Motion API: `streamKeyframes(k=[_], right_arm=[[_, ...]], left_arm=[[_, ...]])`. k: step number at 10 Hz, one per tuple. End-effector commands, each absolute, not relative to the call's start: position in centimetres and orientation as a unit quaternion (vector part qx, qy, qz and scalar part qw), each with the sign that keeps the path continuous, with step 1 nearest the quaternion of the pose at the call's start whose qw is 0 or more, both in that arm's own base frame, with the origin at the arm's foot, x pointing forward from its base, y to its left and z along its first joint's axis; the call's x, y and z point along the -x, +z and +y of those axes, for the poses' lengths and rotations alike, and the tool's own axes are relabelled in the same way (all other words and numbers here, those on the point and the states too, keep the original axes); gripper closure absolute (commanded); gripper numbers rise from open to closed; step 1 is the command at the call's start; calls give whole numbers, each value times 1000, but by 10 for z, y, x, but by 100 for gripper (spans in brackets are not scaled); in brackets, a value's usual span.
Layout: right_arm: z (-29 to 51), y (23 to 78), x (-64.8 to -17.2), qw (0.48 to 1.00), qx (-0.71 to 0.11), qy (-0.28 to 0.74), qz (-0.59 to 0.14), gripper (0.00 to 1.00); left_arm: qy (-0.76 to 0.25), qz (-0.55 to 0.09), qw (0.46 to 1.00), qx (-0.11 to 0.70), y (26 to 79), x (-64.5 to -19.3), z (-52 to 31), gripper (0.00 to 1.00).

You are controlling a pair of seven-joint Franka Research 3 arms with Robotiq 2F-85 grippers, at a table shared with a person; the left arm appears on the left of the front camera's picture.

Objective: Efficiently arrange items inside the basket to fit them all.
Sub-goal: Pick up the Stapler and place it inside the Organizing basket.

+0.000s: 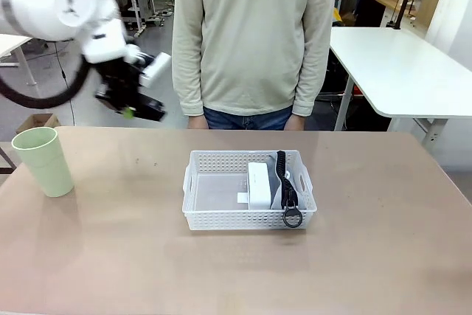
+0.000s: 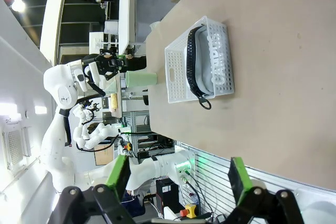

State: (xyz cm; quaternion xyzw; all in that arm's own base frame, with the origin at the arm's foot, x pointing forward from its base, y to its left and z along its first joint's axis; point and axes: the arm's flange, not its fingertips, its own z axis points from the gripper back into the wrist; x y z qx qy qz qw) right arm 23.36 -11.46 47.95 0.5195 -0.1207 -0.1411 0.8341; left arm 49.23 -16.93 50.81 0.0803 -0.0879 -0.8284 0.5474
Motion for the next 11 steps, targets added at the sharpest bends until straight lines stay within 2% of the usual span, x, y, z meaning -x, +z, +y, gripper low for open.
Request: streamKeyframes(k=[1, 2, 3, 4, 6, 7, 8, 9, 10, 11], right_arm=[[-116, 478, -233, 837, -516, -130, -126, 0], [-116, 478, -233, 837, -516, -130, -126, 0], [-116, 478, -233, 837, -516, -130, -126, 0], [-116, 478, -233, 837, -516, -130, -126, 0], [-116, 478, -233, 837, -516, -130, -126, 0], [-116, 478, -233, 837, -516, -130, -126, 0], [-116, 478, -233, 837, -516, -130, -126, 0], [-116, 478, -233, 837, -516, -130, -126, 0], [-116, 478, -233, 837, -516, -130, -126, 0], [-116, 478, -233, 837, -516, -130, -126, 0]], left_arm=[[-812, -79, 576, -58, 496, -472, -229, 63], [-799, -72, 596, -25, 484, -467, -254, 63], [-723, -93, 684, 14, 470, -461, -282, 63], [-694, -94, 713, 40, 456, -447, -308, 63], [-664, -99, 740, 34, 438, -428, -342, 63], [-605, -124, 787, 8, 434, -430, -350, 63], [-609, -98, 787, 11, 427, -431, -354, 63], [-684, -82, 724, -22, 427, -424, -349, 63], [-623, -101, 774, 38, 432, -429, -353, 63], [-623, -101, 774, 38, 432, -429, -353, 63]])
